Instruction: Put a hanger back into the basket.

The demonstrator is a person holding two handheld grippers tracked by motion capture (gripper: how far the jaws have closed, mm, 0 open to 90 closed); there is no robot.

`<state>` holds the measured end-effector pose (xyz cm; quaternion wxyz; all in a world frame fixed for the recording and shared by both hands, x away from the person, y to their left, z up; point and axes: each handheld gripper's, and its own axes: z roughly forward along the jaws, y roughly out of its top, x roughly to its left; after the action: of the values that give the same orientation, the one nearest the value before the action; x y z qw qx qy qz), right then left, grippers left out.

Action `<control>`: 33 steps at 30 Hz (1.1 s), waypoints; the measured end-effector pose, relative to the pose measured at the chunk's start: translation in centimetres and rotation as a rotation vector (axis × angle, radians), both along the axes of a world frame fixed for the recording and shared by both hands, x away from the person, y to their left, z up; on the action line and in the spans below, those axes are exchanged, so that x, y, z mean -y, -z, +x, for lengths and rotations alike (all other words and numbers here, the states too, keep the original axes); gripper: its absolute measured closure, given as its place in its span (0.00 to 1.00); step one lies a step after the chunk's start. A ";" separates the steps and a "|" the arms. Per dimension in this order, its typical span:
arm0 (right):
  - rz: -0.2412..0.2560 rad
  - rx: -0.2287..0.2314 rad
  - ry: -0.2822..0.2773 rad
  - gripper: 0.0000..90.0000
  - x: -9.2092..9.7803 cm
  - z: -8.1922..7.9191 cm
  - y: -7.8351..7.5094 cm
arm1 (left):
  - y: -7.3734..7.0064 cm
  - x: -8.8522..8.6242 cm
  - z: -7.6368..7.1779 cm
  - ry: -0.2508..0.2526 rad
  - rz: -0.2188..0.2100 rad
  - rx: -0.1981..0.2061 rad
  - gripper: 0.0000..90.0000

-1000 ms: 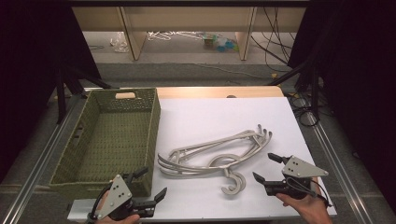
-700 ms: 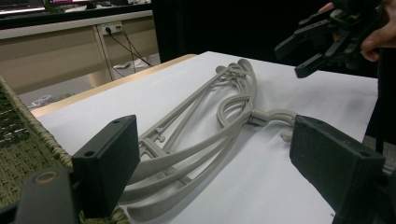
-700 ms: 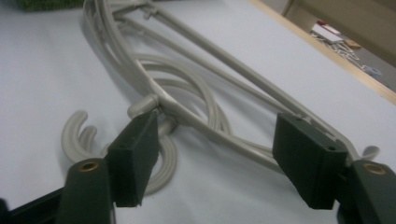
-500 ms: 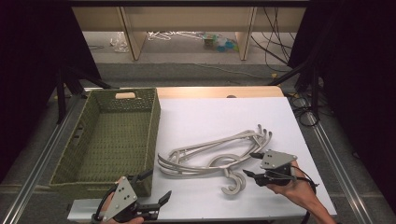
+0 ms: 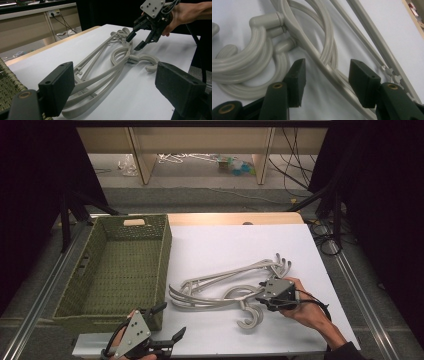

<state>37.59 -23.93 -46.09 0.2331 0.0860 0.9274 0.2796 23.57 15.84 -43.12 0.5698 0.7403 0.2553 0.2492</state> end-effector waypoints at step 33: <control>-0.182 0.167 -0.359 0.90 0.6 0.5 -2.2 | -0.1 1.2 0.6 0.012 0.042 0.003 0.18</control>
<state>38.11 -24.49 -43.88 0.2623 -0.1256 0.9268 0.2377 24.16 14.67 -42.98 0.5559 0.7533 0.2447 0.2521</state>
